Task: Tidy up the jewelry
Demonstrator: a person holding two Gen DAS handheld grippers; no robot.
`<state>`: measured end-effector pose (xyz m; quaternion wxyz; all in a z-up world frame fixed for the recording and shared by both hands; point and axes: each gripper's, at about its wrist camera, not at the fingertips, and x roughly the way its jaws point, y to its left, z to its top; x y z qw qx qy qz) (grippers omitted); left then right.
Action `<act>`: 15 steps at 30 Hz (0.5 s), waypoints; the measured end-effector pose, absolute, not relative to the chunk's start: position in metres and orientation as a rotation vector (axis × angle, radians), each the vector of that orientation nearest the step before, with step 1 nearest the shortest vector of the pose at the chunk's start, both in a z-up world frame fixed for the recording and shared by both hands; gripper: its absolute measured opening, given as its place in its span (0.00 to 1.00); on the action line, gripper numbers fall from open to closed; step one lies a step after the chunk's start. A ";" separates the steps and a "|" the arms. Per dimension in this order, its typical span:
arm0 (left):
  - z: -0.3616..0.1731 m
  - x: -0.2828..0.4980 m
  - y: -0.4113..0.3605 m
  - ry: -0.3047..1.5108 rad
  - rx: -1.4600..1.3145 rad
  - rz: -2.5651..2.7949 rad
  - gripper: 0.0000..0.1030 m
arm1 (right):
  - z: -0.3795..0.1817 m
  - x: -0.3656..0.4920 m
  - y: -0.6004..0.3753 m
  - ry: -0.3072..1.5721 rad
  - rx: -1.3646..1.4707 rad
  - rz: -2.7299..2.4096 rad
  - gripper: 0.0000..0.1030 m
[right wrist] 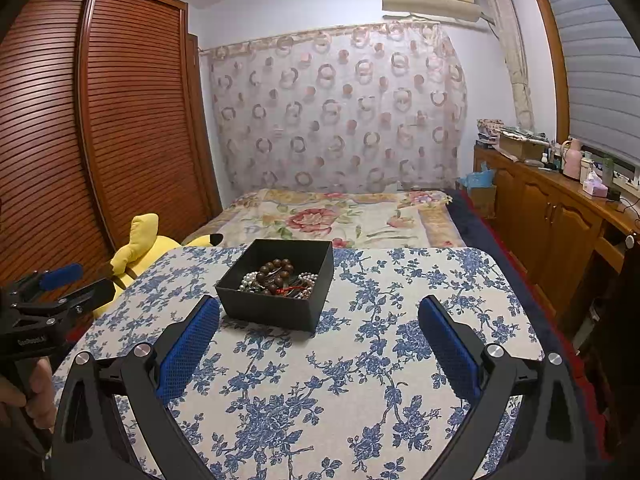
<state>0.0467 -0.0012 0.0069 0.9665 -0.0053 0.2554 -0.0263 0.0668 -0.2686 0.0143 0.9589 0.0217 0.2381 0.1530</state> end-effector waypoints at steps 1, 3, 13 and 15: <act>0.007 0.047 -0.001 0.516 -0.011 -0.051 0.92 | 0.014 0.067 -0.268 0.483 0.044 0.311 0.98; 0.007 0.047 -0.002 0.514 -0.010 -0.054 0.92 | 0.014 0.067 -0.267 0.483 0.044 0.312 0.98; 0.007 0.046 -0.001 0.516 -0.010 -0.052 0.92 | 0.013 0.066 -0.266 0.483 0.044 0.313 0.98; 0.007 0.047 -0.002 0.517 -0.011 -0.054 0.92 | 0.013 0.066 -0.266 0.484 0.043 0.314 0.98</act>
